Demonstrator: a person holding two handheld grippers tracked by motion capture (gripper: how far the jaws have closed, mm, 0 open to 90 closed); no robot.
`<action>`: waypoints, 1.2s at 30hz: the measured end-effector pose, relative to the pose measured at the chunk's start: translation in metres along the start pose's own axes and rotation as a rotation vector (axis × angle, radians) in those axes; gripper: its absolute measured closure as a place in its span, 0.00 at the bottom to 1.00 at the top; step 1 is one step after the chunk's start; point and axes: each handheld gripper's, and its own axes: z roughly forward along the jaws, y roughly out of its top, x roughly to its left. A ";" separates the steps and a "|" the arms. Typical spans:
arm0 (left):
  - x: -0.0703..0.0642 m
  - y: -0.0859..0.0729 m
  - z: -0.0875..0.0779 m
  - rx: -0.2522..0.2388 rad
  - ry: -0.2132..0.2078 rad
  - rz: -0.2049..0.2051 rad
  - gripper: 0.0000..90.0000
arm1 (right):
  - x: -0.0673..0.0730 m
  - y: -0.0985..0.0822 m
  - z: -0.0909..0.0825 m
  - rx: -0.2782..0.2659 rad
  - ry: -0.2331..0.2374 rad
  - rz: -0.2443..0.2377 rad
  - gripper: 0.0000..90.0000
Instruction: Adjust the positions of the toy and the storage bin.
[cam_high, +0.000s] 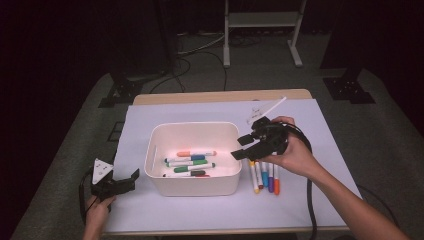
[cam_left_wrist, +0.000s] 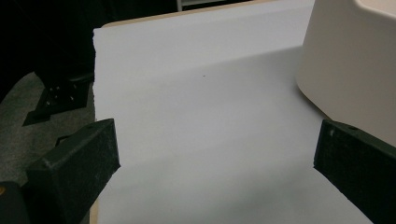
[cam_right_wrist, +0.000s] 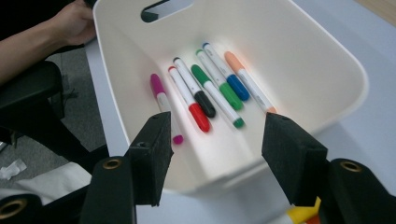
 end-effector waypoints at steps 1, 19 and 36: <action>0.000 0.000 0.000 0.000 0.000 0.001 0.00 | -0.003 -0.004 -0.003 -0.008 -0.004 0.004 0.46; 0.000 0.000 0.000 -0.002 0.003 0.000 0.00 | -0.042 -0.090 -0.018 -0.001 -0.107 0.162 0.46; 0.000 0.000 0.000 -0.005 0.003 -0.002 0.00 | -0.064 -0.142 0.003 0.050 -0.200 0.251 0.47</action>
